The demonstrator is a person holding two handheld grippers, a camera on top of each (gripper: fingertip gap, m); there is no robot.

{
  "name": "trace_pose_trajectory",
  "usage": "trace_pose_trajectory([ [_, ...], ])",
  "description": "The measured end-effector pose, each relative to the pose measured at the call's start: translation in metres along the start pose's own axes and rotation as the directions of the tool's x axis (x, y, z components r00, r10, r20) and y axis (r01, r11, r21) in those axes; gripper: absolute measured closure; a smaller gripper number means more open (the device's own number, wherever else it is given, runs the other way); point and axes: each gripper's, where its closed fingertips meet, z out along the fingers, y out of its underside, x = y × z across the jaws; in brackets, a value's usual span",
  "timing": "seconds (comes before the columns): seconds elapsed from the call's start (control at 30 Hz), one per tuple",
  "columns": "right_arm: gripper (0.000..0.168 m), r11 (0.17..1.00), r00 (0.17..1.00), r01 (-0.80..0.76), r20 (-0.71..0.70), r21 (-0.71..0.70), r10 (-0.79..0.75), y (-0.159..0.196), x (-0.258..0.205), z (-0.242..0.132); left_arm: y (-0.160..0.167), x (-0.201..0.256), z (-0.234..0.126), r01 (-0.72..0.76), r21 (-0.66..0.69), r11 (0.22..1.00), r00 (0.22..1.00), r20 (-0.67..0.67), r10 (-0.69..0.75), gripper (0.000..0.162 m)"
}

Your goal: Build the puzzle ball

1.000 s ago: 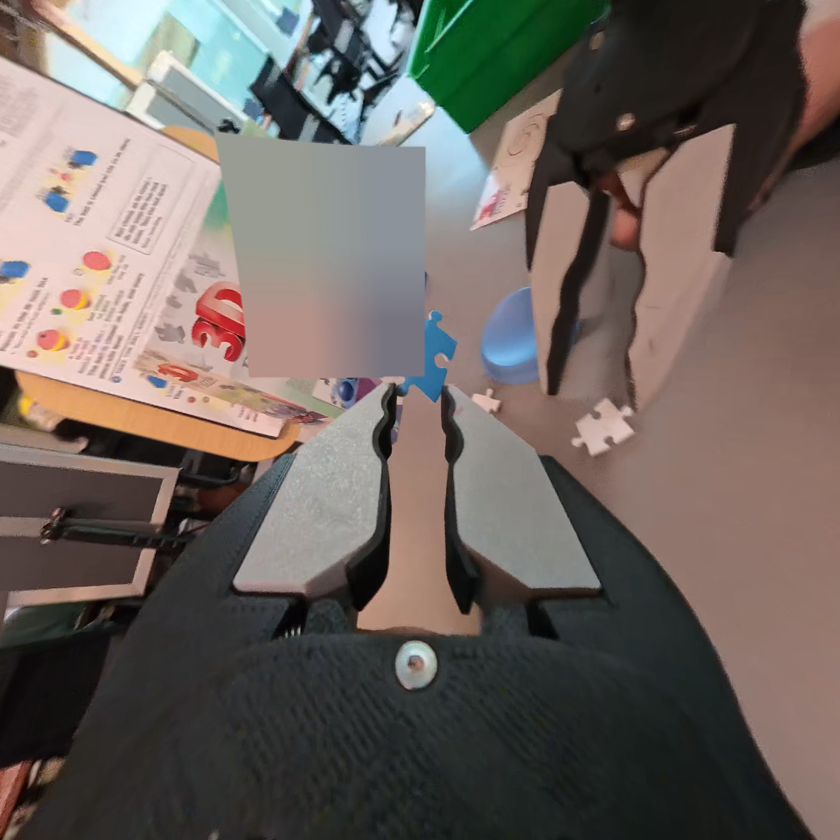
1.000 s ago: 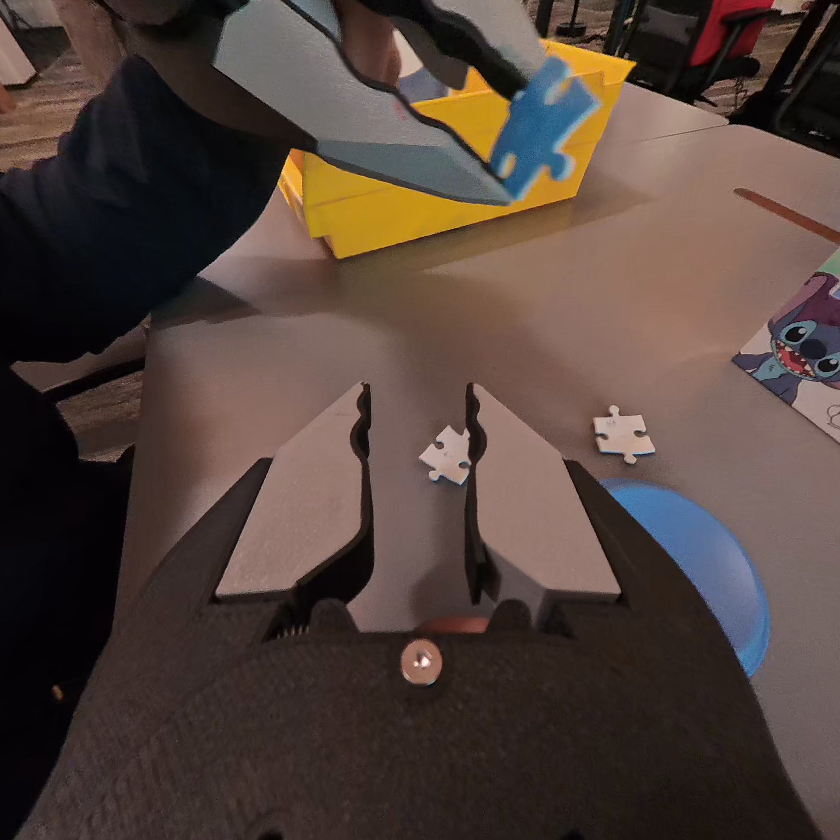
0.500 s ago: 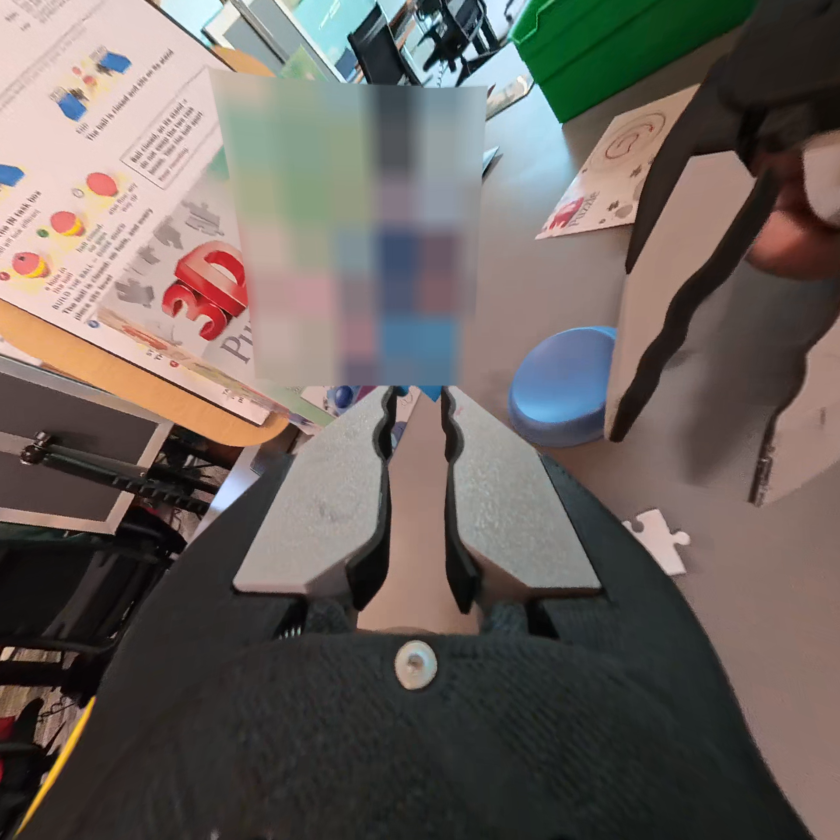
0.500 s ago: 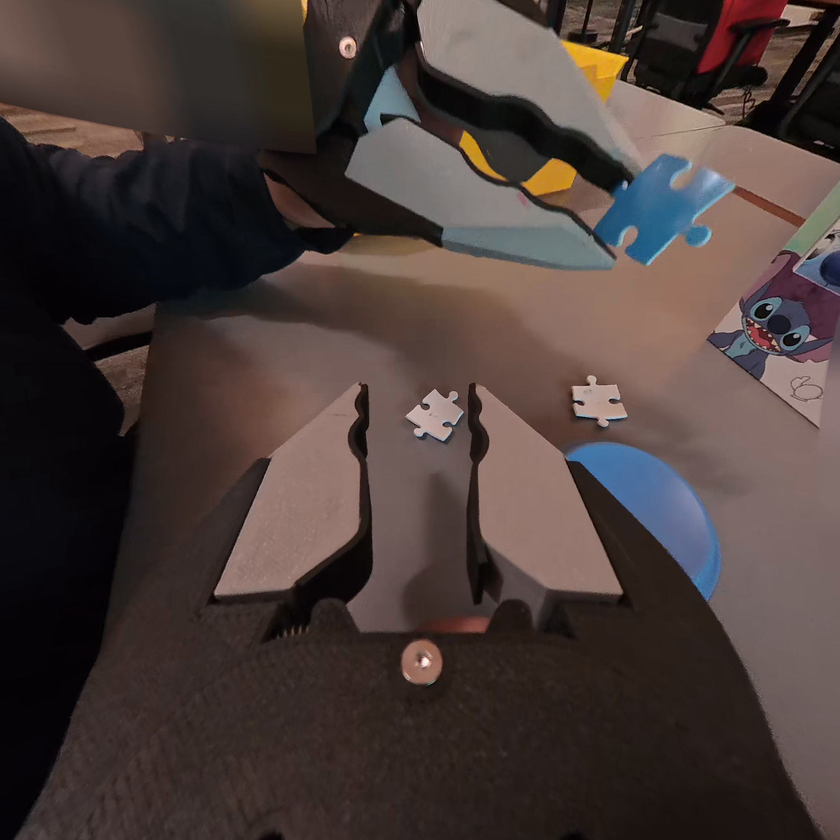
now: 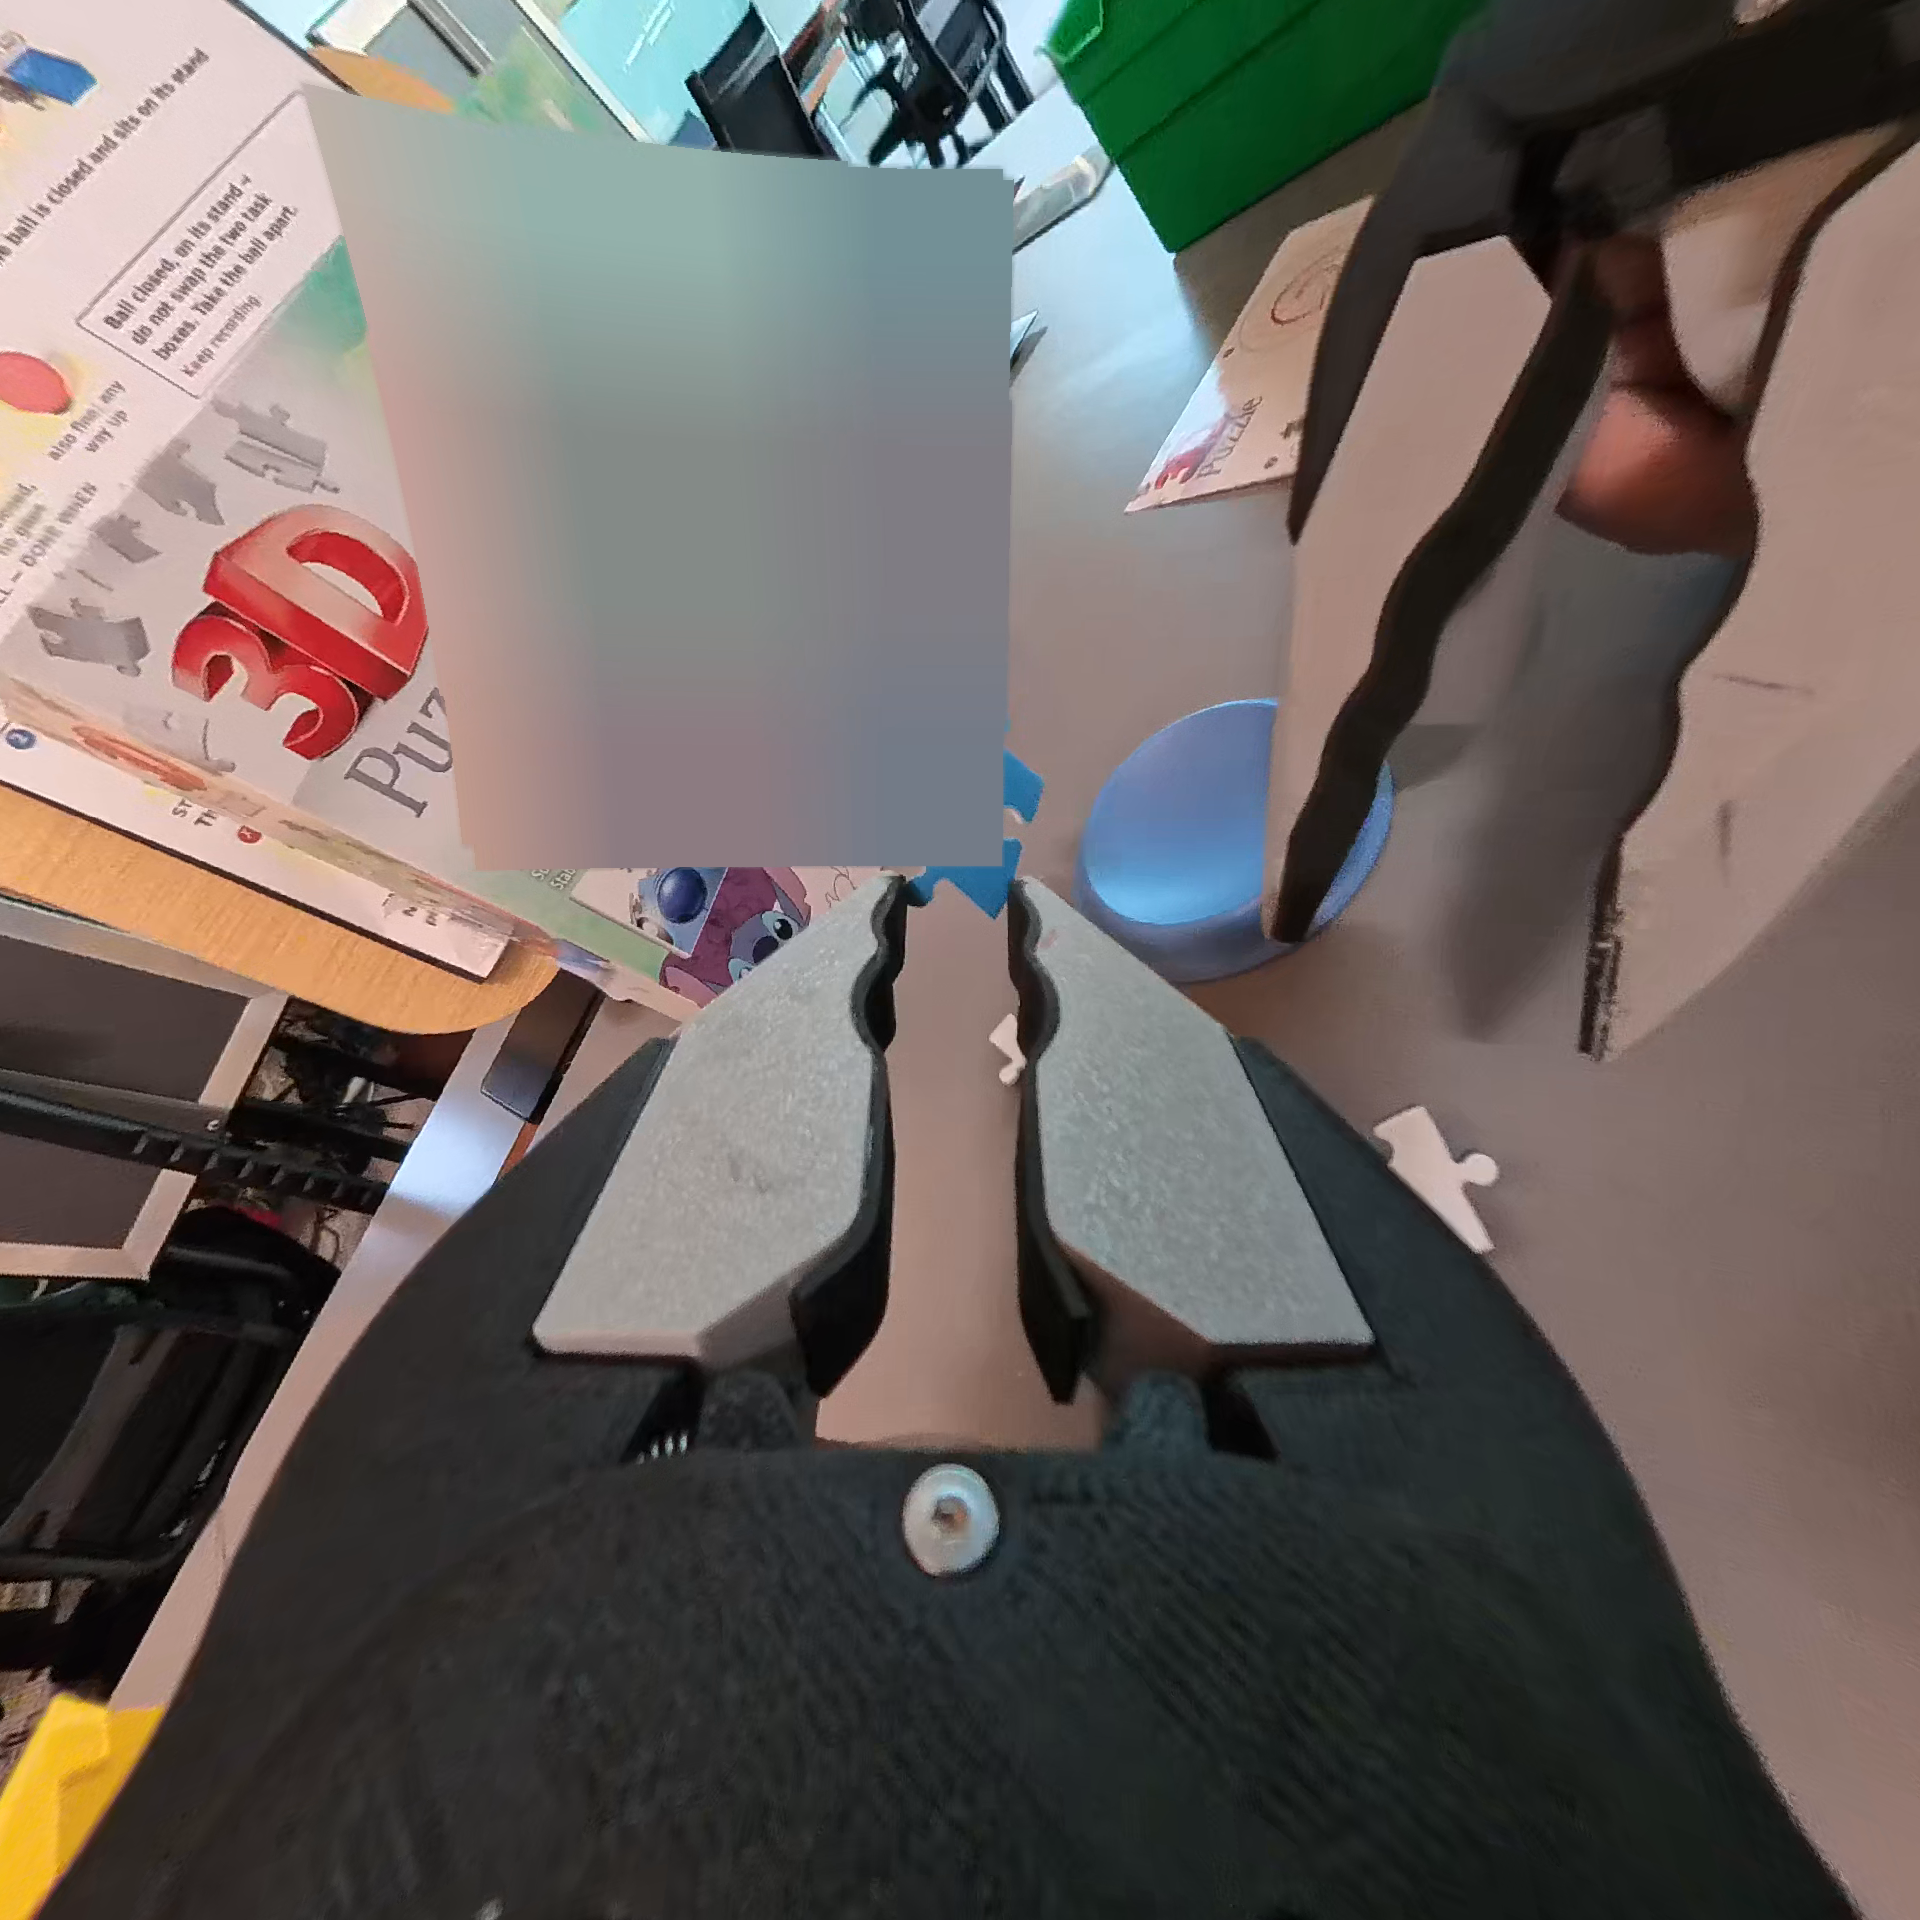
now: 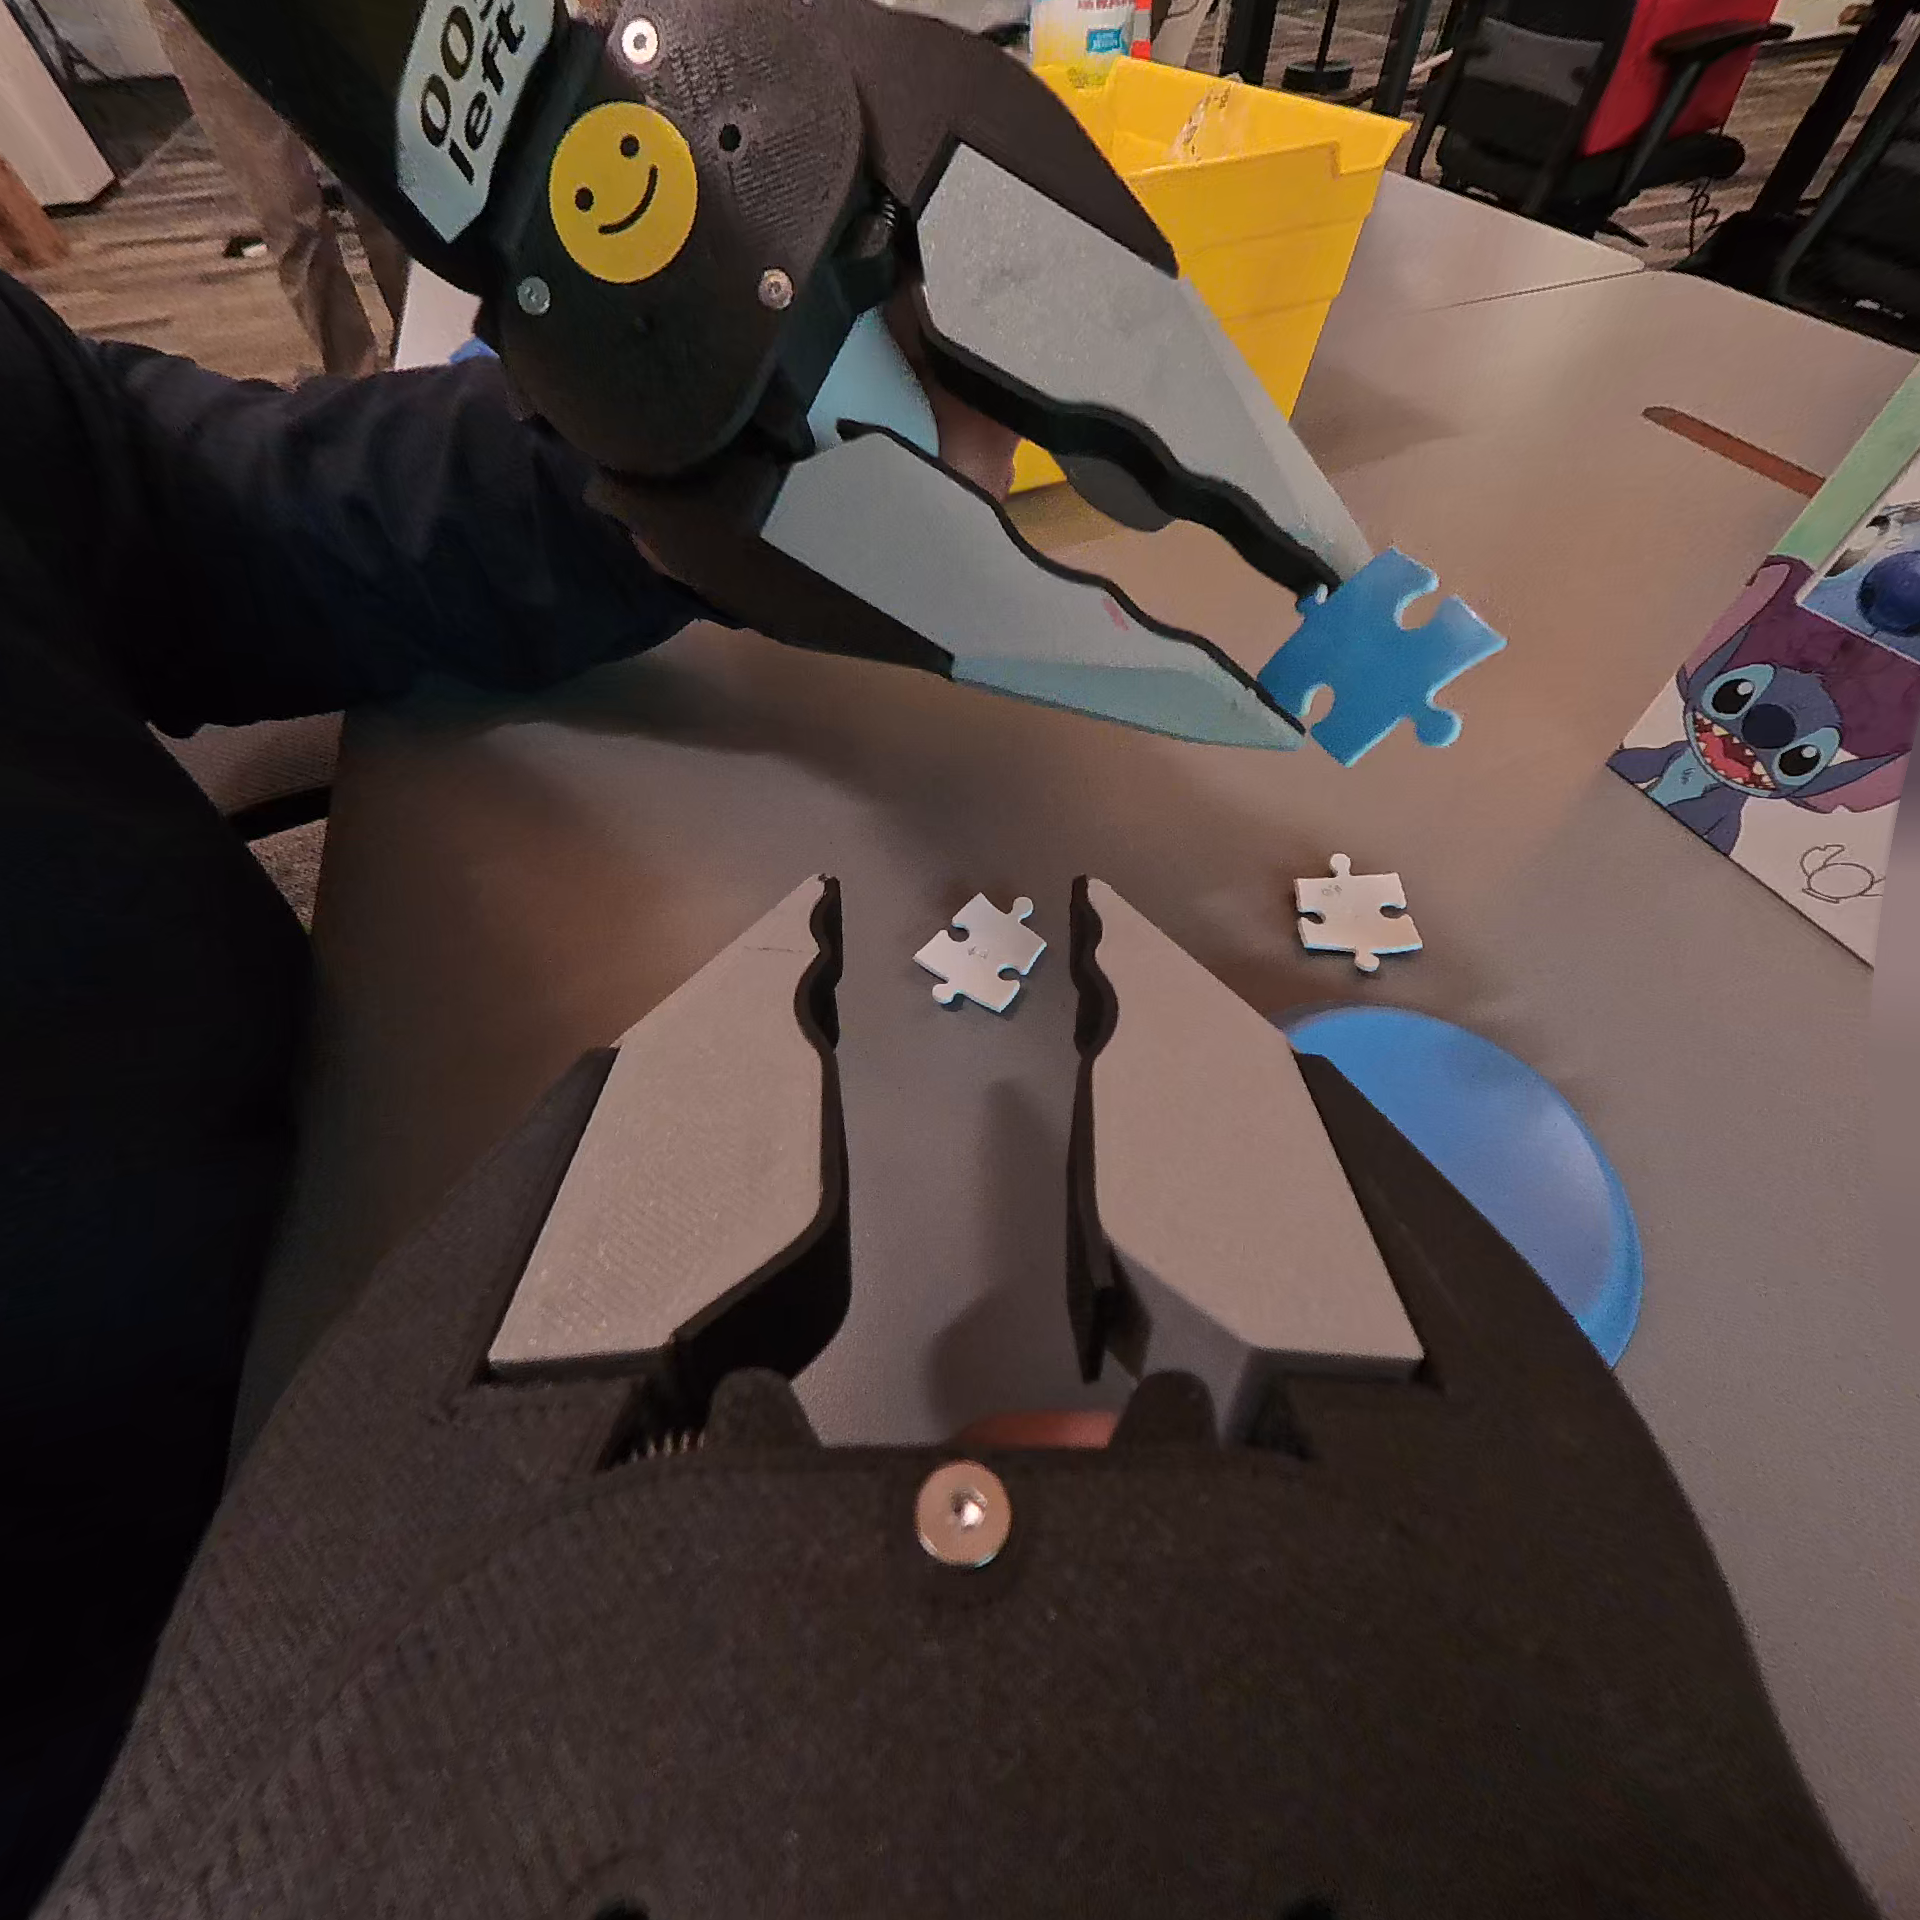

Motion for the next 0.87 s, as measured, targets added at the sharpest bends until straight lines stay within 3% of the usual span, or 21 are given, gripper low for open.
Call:
trace_pose_trajectory([
  [0.87, 0.128, 0.999, 0.999, -0.039, -0.018, 0.029, 0.040, -0.005, 0.008, -0.005, 0.004, 0.005, 0.002, -0.044, -0.010, 0.999, 0.999, 0.000, 0.044, 0.145],
])
